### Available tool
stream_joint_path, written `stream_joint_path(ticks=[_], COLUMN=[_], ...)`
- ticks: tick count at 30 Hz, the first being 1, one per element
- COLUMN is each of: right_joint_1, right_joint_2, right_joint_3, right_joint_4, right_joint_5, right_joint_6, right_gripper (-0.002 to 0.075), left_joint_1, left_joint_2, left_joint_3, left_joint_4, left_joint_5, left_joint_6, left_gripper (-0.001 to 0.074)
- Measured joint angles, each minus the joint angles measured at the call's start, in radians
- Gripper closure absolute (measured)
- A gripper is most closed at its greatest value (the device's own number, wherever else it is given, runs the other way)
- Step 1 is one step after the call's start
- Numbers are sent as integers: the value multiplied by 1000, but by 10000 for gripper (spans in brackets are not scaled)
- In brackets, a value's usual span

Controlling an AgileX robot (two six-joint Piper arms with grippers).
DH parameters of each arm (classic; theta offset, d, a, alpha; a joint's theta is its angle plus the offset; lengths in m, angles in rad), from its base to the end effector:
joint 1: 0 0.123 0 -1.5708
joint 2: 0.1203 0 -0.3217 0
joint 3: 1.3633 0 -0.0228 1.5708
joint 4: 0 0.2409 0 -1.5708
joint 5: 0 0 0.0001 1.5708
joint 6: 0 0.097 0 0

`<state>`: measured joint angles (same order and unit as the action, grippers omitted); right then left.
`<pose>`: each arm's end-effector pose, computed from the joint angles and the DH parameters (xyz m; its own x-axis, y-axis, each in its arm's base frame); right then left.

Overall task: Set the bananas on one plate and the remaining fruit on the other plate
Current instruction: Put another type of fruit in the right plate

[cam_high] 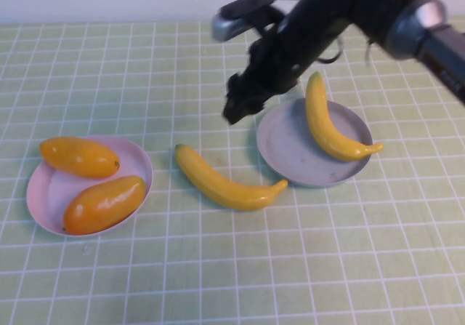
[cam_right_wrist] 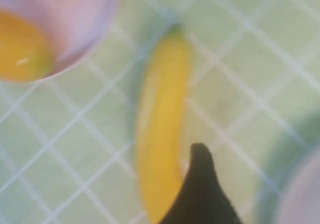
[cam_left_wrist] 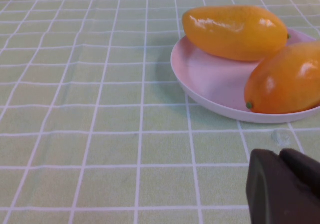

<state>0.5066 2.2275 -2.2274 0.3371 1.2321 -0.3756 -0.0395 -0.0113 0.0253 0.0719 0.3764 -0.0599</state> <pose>0.4252 0.2706 0.3128 -0.6145 -0.6200 -0.4878 -0.7616 0.6275 0.1618 0.0114 0.0021 0.1694 -0.2974 0.0187 -0.9546 0.0164 0.9998 0.0145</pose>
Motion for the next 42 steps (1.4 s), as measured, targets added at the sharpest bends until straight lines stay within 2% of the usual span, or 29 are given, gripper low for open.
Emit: stream_joint_path(ticks=[6, 12, 20, 27, 36, 38, 40, 42], right_joint_1=[131, 190, 205, 212, 214, 214, 214, 214], right_joint_2=[13, 45, 49, 53, 73, 75, 79, 79], right_joint_3=[0, 38, 154, 183, 189, 189, 189, 189], right_joint_4=[-65, -159, -176, -209, -235, -237, -237, -237], right_joint_5=[8, 8, 8, -9, -13, -22, -28, -32], right_joint_6=[-38, -43, -43, -65, -65, -65, -44, 6], right_gripper=[274, 273, 272, 277, 323, 356, 420, 418], left_joint_1=[0, 0, 0, 0, 0, 0, 0, 0], left_joint_2=[0, 0, 0, 0, 0, 0, 0, 0], left_joint_3=[0, 0, 0, 0, 0, 0, 0, 0], left_joint_4=[0, 0, 0, 0, 0, 0, 0, 0], left_joint_5=[0, 0, 0, 0, 0, 0, 0, 0], left_joint_6=[0, 0, 0, 0, 0, 0, 0, 0], left_gripper=[731, 731, 731, 731, 731, 731, 731, 731])
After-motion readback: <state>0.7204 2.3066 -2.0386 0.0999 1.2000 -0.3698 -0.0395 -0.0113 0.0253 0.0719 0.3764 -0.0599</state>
